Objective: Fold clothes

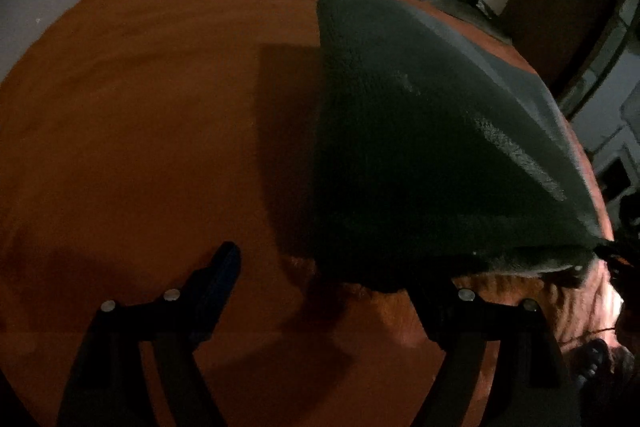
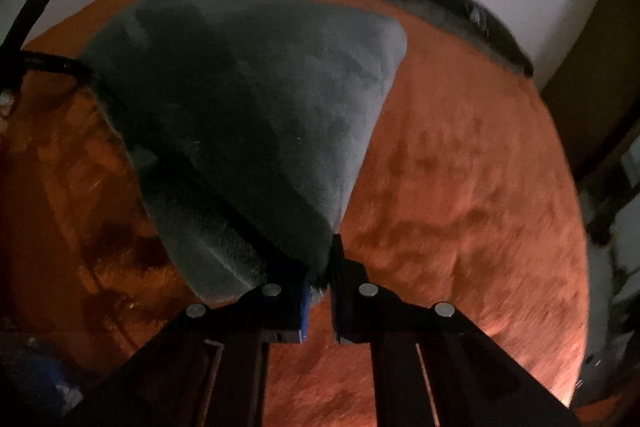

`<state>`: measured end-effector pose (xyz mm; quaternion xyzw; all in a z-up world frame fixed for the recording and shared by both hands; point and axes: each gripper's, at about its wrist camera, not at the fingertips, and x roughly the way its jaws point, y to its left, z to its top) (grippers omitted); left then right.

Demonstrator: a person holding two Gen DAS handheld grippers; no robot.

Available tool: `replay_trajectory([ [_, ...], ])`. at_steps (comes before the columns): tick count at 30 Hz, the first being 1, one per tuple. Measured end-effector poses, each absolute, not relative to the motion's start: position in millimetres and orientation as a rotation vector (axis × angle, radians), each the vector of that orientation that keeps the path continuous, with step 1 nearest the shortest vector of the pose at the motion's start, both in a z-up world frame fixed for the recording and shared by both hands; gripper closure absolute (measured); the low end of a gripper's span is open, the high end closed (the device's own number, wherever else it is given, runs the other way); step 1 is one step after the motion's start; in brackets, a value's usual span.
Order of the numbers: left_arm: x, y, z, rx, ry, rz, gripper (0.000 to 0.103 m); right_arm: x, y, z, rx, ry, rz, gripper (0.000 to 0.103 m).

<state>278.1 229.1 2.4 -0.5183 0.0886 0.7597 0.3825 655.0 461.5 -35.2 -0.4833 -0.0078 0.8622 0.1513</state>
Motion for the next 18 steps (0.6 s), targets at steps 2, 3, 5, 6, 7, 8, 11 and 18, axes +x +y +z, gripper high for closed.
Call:
replay_trajectory([
  [2, 276.2, 229.5, 12.7, -1.32, 0.244, 1.913, 0.021, 661.1, 471.4, -31.4, -1.377, 0.112, 2.509, 0.095],
  [3, 276.5, 229.4, 24.3, -1.284, 0.248, 1.912, 0.021, 666.4, 474.9, -22.5, -1.34, 0.162, 2.555, 0.095],
  [5, 275.6, 229.1, 52.7, -1.201, 0.224, 1.9, 0.021, 677.0, 481.8, -4.8, -1.262, 0.265, 2.644, 0.095],
  [6, 272.4, 230.3, 63.2, -1.177, 0.19, 1.896, 0.021, 676.0, 484.3, 4.3, -1.235, 0.288, 2.661, 0.092],
  [7, 269.0, 231.7, 72.6, -1.156, 0.157, 1.892, 0.021, 675.0, 486.7, 13.4, -1.208, 0.311, 2.678, 0.087],
  [8, 264.3, 240.3, 76.5, -1.159, 0.136, 1.886, 0.021, 674.0, 489.1, 22.5, -1.181, 0.335, 2.694, 0.086],
  [11, 253.6, 274.5, 74.0, -1.18, 0.104, 1.861, 0.021, 652.9, 494.6, 41.8, -1.135, 0.374, 2.752, 0.085],
  [18, 241.1, 291.5, 25.2, -1.321, 0.169, 1.978, 0.021, 589.4, 495.0, 14.1, -1.33, 0.46, 2.695, 0.085],
])
